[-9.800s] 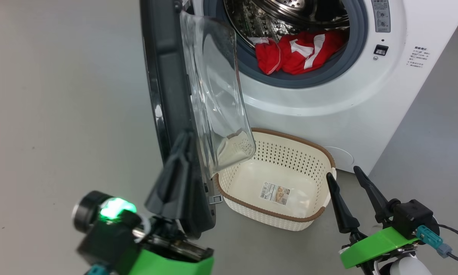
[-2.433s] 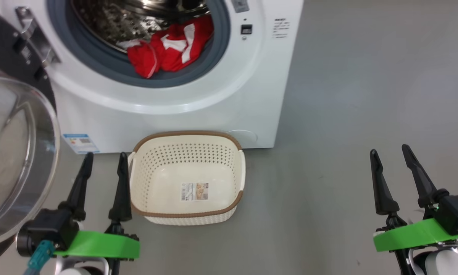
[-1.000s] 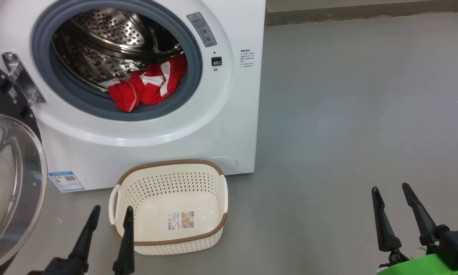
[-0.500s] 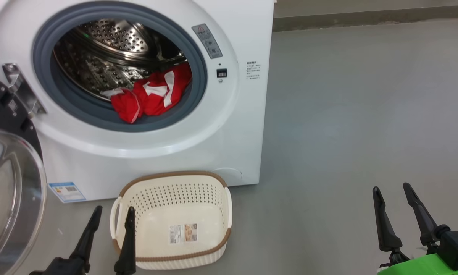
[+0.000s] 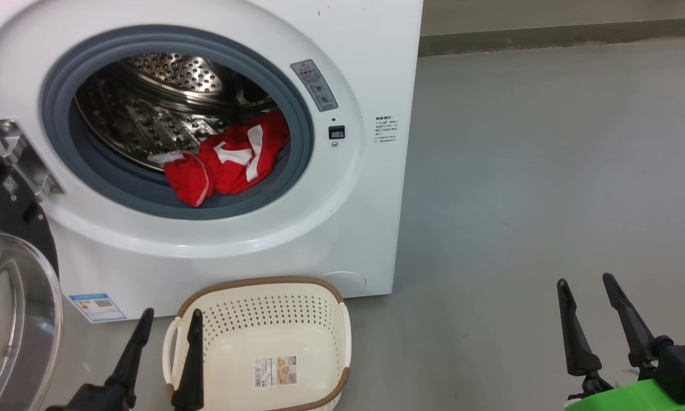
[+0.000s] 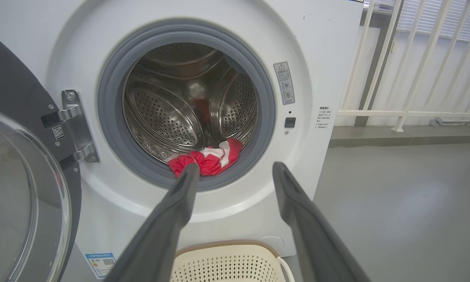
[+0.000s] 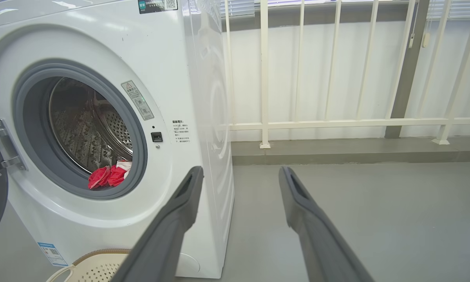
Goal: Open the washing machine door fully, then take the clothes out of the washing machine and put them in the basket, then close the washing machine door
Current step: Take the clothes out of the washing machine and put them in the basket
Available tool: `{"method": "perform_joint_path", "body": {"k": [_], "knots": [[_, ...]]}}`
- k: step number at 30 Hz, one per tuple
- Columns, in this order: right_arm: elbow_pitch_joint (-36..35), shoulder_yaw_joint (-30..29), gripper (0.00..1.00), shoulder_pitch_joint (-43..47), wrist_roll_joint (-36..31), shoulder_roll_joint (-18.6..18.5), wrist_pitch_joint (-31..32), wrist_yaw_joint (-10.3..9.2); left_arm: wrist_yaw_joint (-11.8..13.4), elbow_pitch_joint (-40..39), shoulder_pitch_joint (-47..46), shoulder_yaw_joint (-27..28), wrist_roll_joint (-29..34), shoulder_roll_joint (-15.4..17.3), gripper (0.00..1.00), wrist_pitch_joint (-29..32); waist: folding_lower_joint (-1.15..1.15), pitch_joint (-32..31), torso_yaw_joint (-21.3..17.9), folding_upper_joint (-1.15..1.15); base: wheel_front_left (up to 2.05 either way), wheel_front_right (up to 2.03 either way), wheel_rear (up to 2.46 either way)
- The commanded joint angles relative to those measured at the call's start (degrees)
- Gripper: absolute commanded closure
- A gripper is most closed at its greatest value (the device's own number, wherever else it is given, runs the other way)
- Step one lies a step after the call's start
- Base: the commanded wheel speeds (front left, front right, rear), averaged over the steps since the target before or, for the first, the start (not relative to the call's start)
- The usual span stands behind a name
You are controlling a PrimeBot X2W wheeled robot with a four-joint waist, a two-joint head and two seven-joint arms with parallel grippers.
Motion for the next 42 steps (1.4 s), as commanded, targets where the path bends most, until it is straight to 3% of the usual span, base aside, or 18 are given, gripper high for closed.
{"method": "perform_joint_path", "body": {"k": [1,24,42], "knots": [[-1.4,0.9,0.00,-0.8,0.0,-0.8,-0.4,0.36,0.6,-1.5,-1.3,1.7,0.1,1.0,0.00,-0.3,0.00,0.0,0.0,0.00,0.00,0.00,0.00],[-1.6,1.3,0.00,-1.0,-0.4,-0.8,-0.4,0.36,1.8,-1.6,-1.8,0.9,-0.3,1.5,0.00,0.3,0.00,1.1,0.5,0.00,0.00,0.00,0.00],[-2.5,0.9,0.00,-3.0,-0.1,-0.8,-0.4,0.36,2.7,-1.0,-8.0,0.0,-0.6,0.5,0.00,0.1,0.00,9.0,2.0,0.00,0.00,0.00,0.00]]}}
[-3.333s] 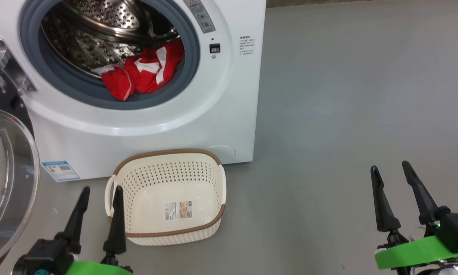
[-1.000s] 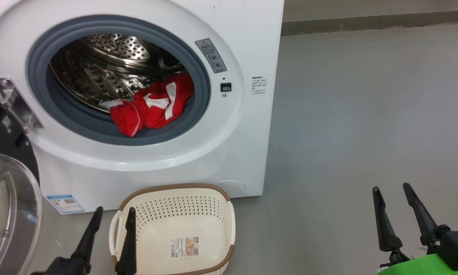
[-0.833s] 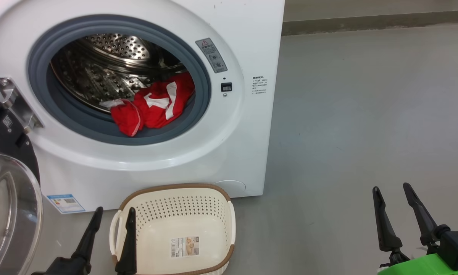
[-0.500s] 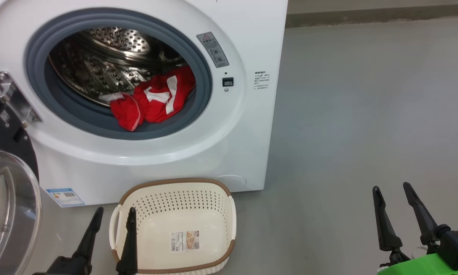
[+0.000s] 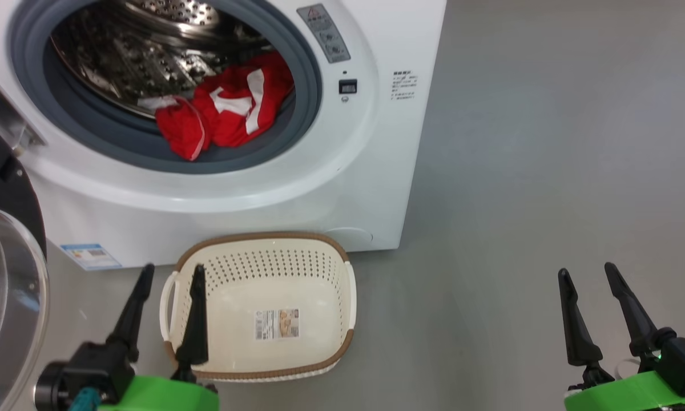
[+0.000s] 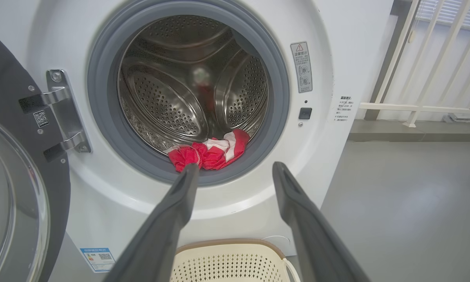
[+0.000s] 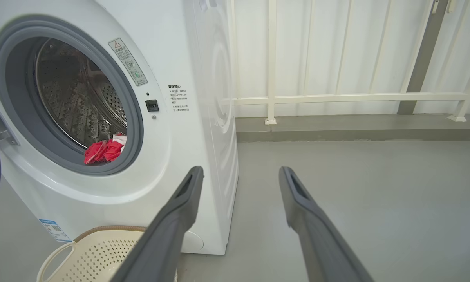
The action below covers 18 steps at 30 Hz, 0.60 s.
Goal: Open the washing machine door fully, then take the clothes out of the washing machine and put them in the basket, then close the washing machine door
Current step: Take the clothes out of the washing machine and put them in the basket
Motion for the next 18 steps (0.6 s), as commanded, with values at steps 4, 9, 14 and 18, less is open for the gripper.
{"method": "perform_joint_path", "body": {"k": [4,9,14,18], "knots": [[-1.9,1.3,0.00,-3.3,-0.1,-0.8,-0.4,0.36,0.2,-0.1,-6.1,1.8,-0.4,0.5,0.00,-0.2,0.00,4.0,1.3,0.00,0.00,0.00,0.00],[-2.4,1.5,0.00,-4.9,-0.3,-0.8,-0.4,0.36,0.4,1.7,-11.1,2.0,-0.8,-0.1,0.00,-0.8,0.00,7.0,1.7,0.00,0.00,0.00,0.00],[-2.6,1.7,0.00,-7.1,-0.5,-0.8,-0.4,0.36,0.6,5.1,-18.3,2.3,-1.2,-0.5,0.00,-1.4,0.00,11.2,2.1,0.00,0.00,0.00,0.00],[-2.7,1.8,0.00,-8.6,-0.8,-0.8,-0.4,0.36,0.4,8.3,-23.7,2.6,-1.7,-0.6,0.00,-1.8,0.00,13.7,2.1,0.00,0.00,0.00,0.00]]}}
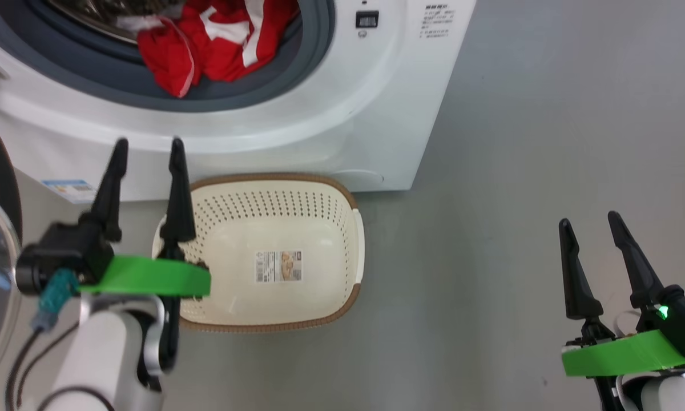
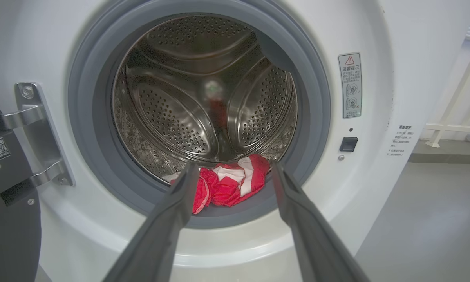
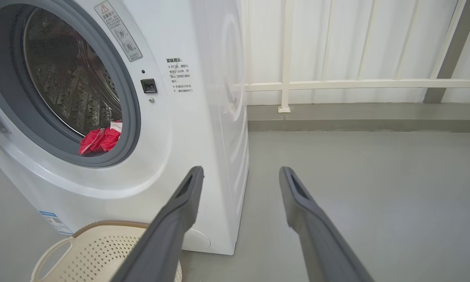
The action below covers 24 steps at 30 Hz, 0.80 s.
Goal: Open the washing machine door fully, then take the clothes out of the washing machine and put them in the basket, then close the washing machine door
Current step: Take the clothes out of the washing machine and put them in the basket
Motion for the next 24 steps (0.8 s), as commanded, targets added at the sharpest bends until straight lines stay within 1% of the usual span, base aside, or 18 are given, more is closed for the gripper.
{"method": "perform_joint_path", "body": {"k": [1,9,15,22,24], "knots": [[-1.6,1.5,0.00,-1.9,-0.8,-0.7,-0.4,0.36,0.0,0.0,-3.2,2.2,-0.5,1.3,0.00,-0.5,0.00,3.0,0.3,0.00,0.00,0.00,0.00],[-1.7,1.6,0.00,-4.3,-1.6,-0.7,-0.4,0.36,-0.7,7.5,-12.6,2.1,0.1,2.2,0.00,-1.3,0.00,6.6,-0.4,0.00,0.00,0.00,0.00],[-1.6,1.9,0.00,-5.1,-1.9,-0.7,-0.4,0.36,-1.1,13.8,-19.4,1.8,0.2,2.0,0.00,-1.9,0.00,8.6,-0.9,0.00,0.00,0.00,0.00],[-1.9,2.3,0.00,-6.5,-2.3,-0.7,-0.4,0.36,-1.4,20.7,-28.2,1.6,0.6,2.4,0.00,-2.3,0.00,11.6,-1.7,0.00,0.00,0.00,0.00],[-1.9,2.3,0.00,-6.7,-2.4,-0.7,-0.4,0.36,-1.5,21.7,-29.6,1.6,0.5,2.4,0.00,-2.3,0.00,12.1,-1.9,0.00,0.00,0.00,0.00]]}}
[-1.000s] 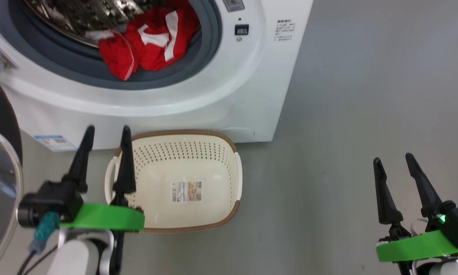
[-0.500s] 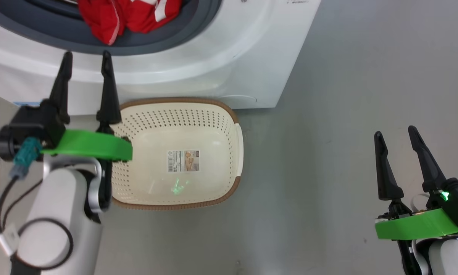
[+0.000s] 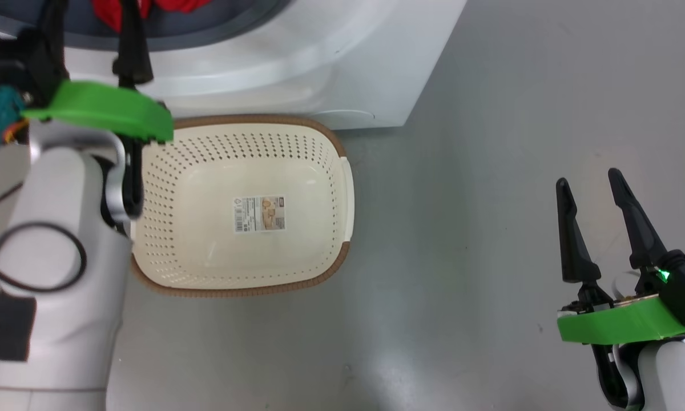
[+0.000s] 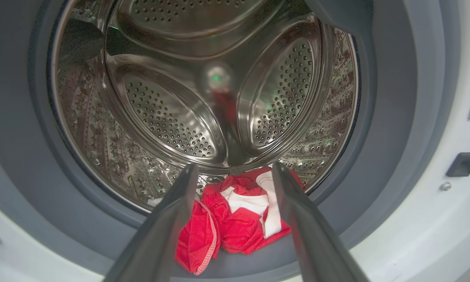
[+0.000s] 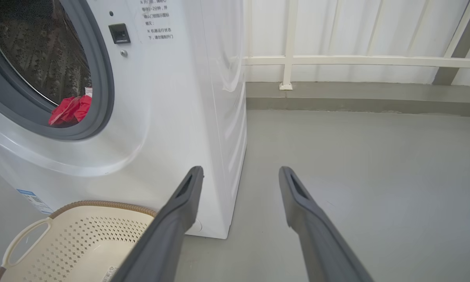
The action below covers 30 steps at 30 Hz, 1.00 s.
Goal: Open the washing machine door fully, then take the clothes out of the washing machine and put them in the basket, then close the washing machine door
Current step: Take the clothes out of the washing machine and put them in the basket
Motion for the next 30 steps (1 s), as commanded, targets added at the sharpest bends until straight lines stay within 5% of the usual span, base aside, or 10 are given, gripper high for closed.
{"method": "perform_joint_path", "body": {"k": [1,19,30], "knots": [[-1.5,1.6,0.00,-0.9,-0.4,-0.6,-0.4,0.36,-0.1,-0.3,-1.7,1.3,0.4,2.4,0.00,-0.3,0.00,1.3,-0.7,0.00,0.00,0.00,0.00],[-1.0,4.5,0.00,-4.0,1.5,-0.6,-0.4,0.36,3.6,20.3,-18.6,-3.5,7.2,7.1,0.00,2.7,0.00,5.7,-4.1,0.00,0.00,0.00,0.00],[-0.1,8.5,0.00,-5.1,3.1,-0.6,-0.4,0.36,2.1,31.7,-23.9,-4.9,7.6,10.2,0.00,6.8,0.00,6.7,-7.1,0.00,0.00,0.00,0.00]]}}
